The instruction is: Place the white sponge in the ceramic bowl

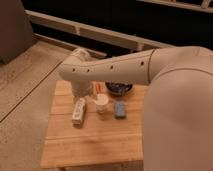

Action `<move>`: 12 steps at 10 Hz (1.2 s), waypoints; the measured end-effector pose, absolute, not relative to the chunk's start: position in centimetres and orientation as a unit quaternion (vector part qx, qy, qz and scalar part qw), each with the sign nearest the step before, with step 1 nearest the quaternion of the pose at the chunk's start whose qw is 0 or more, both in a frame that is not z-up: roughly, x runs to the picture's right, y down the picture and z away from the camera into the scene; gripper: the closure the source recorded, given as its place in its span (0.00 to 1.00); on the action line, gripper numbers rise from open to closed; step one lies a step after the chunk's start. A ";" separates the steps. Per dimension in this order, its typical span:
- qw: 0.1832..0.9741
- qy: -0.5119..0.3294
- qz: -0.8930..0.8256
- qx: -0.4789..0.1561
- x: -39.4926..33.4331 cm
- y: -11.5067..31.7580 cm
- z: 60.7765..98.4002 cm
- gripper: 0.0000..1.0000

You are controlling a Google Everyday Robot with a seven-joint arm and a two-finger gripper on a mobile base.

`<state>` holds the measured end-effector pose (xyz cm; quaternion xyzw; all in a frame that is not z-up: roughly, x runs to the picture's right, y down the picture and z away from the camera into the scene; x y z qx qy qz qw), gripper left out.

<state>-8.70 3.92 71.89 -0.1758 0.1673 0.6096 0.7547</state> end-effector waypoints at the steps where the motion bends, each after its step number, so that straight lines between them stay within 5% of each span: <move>1: 0.760 0.164 0.607 -0.162 -7.8 3.3 71.6 0.35; 12: 0.688 0.164 0.690 -0.152 6.5 5.4 70.0 0.35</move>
